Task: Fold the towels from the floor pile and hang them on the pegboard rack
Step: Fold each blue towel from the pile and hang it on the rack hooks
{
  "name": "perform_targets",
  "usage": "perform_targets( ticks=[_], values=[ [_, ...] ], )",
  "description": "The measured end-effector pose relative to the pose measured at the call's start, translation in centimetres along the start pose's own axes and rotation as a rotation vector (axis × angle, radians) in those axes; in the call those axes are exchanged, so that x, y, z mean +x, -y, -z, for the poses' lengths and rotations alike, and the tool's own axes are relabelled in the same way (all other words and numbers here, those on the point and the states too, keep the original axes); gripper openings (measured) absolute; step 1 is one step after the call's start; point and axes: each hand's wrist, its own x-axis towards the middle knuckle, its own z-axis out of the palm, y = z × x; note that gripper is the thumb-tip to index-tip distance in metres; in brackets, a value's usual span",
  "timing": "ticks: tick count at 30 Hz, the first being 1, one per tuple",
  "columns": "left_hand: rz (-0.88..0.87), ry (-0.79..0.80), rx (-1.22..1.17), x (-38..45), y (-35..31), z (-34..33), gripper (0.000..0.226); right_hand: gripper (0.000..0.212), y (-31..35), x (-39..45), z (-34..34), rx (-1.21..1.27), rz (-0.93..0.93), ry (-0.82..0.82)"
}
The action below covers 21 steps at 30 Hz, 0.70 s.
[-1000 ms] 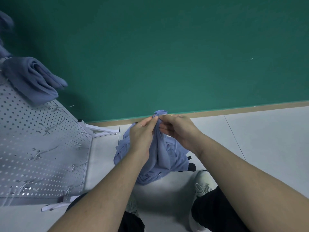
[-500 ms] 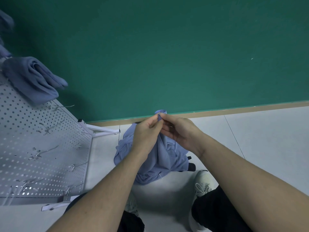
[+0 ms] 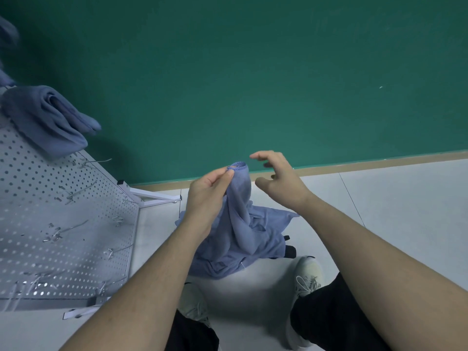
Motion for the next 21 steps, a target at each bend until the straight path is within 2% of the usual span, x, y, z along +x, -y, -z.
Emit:
perform_targets(
  ticks=[3,6,7,10,12,14,18,21],
  values=[
    [-0.025,0.052,0.004,-0.1,-0.2,0.5,0.012,0.054,-1.6,0.5,-0.1,-0.215,0.189,0.120],
    [-0.059,0.090,0.048,-0.3,-0.4,0.6,0.014,0.026,-1.4,0.7,0.2,-0.309,0.159,0.163],
    [-0.071,0.084,0.061,-0.3,-0.4,0.7,0.015,0.023,-1.4,0.7,0.4,-0.357,0.139,0.169],
    [-0.114,0.078,0.090,0.1,-0.1,0.9,0.013,0.022,-1.3,0.8,1.2,-0.522,0.103,0.164],
    [-0.151,0.052,0.122,0.4,0.1,1.3,0.015,0.034,-1.5,0.9,1.7,-0.598,0.069,0.197],
    [-0.168,0.014,0.163,0.6,0.2,1.7,0.015,0.050,-1.7,0.8,2.4,-0.592,0.025,0.214],
    [-0.217,0.047,0.247,0.4,0.1,2.5,0.015,0.026,-1.0,0.1,4.1,-0.556,0.082,0.162],
    [-0.233,0.042,0.289,-0.1,-0.3,2.9,0.017,0.022,-0.3,-0.9,5.1,-0.570,0.162,0.125]
  ],
)
